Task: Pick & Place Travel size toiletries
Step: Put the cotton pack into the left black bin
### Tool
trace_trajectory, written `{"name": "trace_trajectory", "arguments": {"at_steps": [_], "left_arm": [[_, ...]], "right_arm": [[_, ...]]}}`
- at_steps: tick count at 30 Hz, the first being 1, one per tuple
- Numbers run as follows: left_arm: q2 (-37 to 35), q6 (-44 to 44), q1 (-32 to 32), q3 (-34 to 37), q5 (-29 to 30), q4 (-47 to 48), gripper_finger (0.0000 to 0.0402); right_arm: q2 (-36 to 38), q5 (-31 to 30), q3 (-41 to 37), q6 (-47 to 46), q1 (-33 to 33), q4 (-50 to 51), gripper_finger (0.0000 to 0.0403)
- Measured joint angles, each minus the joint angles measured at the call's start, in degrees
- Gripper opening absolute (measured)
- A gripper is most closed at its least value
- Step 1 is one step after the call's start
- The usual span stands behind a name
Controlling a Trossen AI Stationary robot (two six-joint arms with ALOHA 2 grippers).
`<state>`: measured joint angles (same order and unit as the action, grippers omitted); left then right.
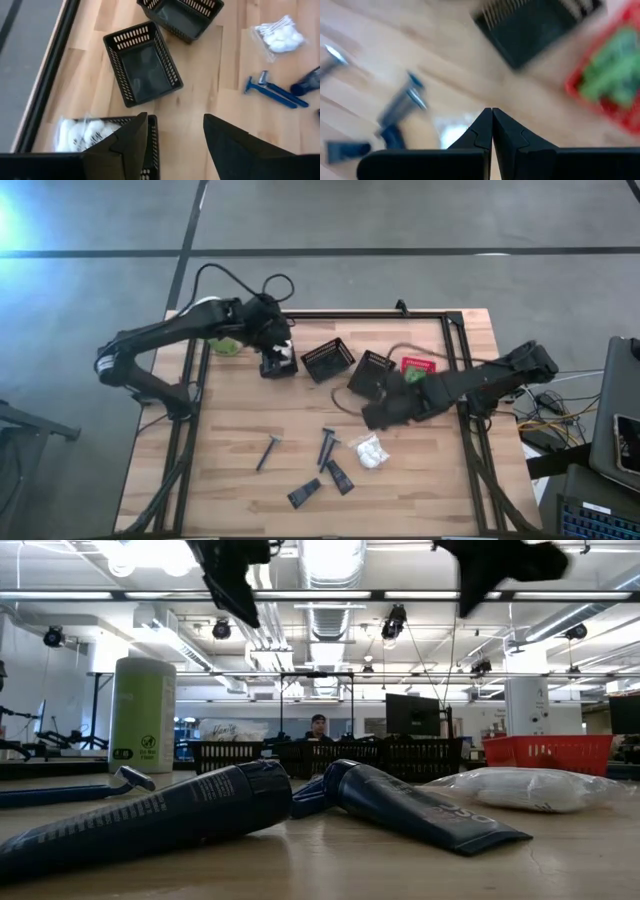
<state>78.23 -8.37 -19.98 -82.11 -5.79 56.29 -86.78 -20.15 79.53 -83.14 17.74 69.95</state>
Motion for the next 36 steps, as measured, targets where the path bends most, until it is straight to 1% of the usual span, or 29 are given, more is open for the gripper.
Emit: {"name": "trace_trajectory", "arguments": {"at_steps": [2, 4, 8, 11, 15, 19, 22, 26, 28, 31, 36], "left_arm": [[-1.9, 1.4, 0.3, 1.9, -0.6, -0.2, 0.0197], [-3.6, 3.0, 0.8, 4.1, -1.8, -0.8, 0.0197], [-6.3, 6.9, 2.3, 10.5, -9.9, -3.4, 0.0197], [-8.3, 10.7, 4.5, 16.1, -14.6, -7.0, 0.0197], [-10.3, 16.3, 8.5, 22.9, -15.3, -11.7, 0.0197], [-11.7, 22.2, 12.7, 27.9, -15.4, -16.2, 0.0197], [-12.1, 26.0, 15.5, 30.2, -15.3, -19.3, 0.0197], [-12.1, 29.4, 18.6, 31.5, -15.2, -22.4, 0.0197], [-12.1, 30.8, 19.7, 31.9, -15.2, -23.4, 0.0197], [-12.1, 32.1, 20.9, 31.9, -14.3, -24.1, 0.0197], [-12.1, 33.6, 21.6, 31.9, -13.4, -25.2, 0.0197]], "right_arm": [[0.0, 2.2, -2.6, -4.9, 2.4, 0.1, 0.0009], [0.0, 3.9, -5.9, -8.7, 5.0, -3.4, 0.0009], [-0.1, 7.0, -13.7, -13.5, 8.2, -15.5, 0.001], [-0.1, 7.1, -18.7, -16.8, 9.4, -21.5, 0.0028], [-0.1, 6.9, -22.6, -17.6, 9.8, -24.6, 0.0081], [0.0, 7.1, -24.9, -13.7, 9.4, -29.3, 0.0154], [0.0, 7.7, -27.1, -9.7, 8.7, -35.1, 0.0207], [-0.4, 11.3, -30.5, -7.9, 7.9, -39.3, 0.0264], [-0.4, 11.5, -32.3, -7.7, 7.9, -40.1, 0.0284], [-0.4, 11.4, -34.9, -6.4, 7.9, -44.8, 0.0307], [-1.2, 11.7, -37.5, -4.8, 7.8, -53.1, 0.0327]]}}
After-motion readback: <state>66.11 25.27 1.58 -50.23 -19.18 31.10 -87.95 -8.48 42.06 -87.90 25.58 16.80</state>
